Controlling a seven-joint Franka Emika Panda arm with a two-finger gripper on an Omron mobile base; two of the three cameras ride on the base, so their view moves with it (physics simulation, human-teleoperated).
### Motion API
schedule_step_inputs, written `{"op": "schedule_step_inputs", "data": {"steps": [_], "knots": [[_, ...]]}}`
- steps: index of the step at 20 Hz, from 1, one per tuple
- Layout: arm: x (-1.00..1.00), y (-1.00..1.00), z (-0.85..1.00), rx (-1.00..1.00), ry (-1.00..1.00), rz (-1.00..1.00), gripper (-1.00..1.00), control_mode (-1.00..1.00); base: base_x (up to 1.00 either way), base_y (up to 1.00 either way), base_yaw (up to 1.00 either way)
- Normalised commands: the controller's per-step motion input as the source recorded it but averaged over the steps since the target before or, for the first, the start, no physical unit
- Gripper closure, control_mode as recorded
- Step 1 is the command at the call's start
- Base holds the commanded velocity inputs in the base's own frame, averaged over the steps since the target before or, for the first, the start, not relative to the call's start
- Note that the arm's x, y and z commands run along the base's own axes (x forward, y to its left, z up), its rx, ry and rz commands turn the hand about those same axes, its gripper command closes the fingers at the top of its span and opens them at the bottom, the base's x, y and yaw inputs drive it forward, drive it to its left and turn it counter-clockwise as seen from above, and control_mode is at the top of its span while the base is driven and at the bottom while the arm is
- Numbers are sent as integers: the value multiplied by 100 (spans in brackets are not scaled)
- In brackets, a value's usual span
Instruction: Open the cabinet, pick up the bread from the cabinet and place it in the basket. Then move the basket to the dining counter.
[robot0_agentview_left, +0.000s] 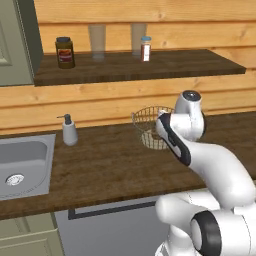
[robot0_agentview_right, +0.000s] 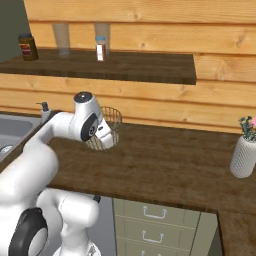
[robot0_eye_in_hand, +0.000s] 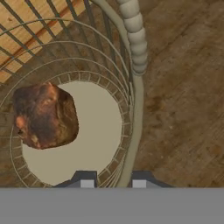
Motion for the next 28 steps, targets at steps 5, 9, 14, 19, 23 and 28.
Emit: {"op": "schedule_step_inputs", "data": {"steps": [5,9,14,19,23,28], "knots": [[-88,-53,77,-2,1,0,100,-100,0,0,0],[-87,-3,63,0,-2,0,100,-100,0,0,0],[-64,0,61,0,-5,0,100,-100,0,0,0],[-57,0,56,0,-4,0,100,-100,0,0,0],[-41,0,51,0,-7,0,100,100,-21,0,0],[0,0,0,0,0,0,100,100,-100,10,0]]}}
